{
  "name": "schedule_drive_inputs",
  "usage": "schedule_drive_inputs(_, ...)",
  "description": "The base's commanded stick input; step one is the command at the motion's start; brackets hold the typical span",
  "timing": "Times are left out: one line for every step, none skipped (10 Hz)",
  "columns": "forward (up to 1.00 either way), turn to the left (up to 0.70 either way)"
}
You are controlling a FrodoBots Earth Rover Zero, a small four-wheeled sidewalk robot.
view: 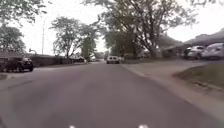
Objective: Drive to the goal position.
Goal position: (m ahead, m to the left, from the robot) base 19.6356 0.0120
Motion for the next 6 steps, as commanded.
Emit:
schedule_drive_inputs(1.0, 0.0)
schedule_drive_inputs(1.0, 0.0)
schedule_drive_inputs(1.0, 0.0)
schedule_drive_inputs(1.0, 0.0)
schedule_drive_inputs(1.0, 0.0)
schedule_drive_inputs(1.0, 0.0)
